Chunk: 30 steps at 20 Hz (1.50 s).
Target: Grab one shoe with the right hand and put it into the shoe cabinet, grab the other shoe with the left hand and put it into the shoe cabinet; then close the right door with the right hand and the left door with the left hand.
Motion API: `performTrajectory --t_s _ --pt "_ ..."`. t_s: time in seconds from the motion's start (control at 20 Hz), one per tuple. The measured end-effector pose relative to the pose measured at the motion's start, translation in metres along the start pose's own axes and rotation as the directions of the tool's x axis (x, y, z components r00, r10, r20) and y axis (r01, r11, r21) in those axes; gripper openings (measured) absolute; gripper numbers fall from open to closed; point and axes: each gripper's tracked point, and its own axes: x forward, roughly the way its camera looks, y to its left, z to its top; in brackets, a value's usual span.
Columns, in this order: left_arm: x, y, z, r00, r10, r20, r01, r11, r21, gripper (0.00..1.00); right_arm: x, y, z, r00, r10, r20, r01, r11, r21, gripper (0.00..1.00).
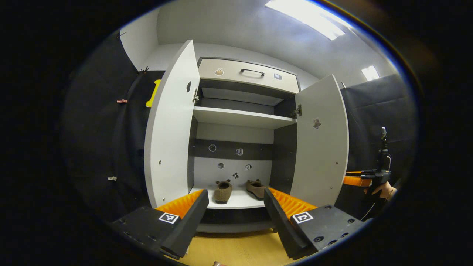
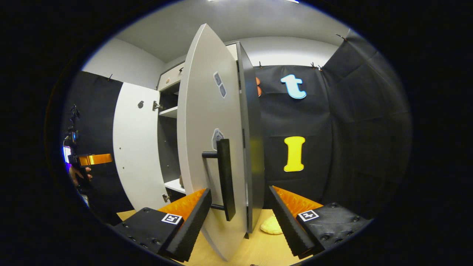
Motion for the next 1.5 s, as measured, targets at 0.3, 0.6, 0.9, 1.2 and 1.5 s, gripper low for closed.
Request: performTrajectory --t_s 0.3,0.6,0.9,1.2,1.5 --pt "-0.005 0.009 -0.008 0.999 0.048 -0.019 -0.048 0.999 0.000 0.95 0.028 0.035 -0.011 0.993 0.114 -0.030 -0.114 0.994 -0.001 0.97" --pt "-0.015 0.053 -0.008 0.995 0.086 -0.052 -0.083 0.996 0.040 0.95 0.064 0.078 -0.016 0.990 0.139 -0.022 -0.139 0.990 0.011 0.97" --pt "-0.025 0.099 -0.003 0.994 0.099 -0.049 -0.097 0.994 0.050 0.95 0.113 0.127 -0.026 0.990 0.139 -0.019 -0.138 0.990 0.034 0.97" --pt "-0.042 0.150 -0.001 0.985 0.160 -0.063 -0.154 0.984 0.084 0.95 0.168 0.154 -0.032 0.996 0.093 -0.009 -0.093 0.996 0.005 0.99" --pt "-0.038 0.210 -0.011 0.977 0.197 -0.087 -0.192 0.979 0.067 0.95 0.188 0.155 -0.035 1.000 -0.004 0.005 0.004 1.000 -0.005 0.99"
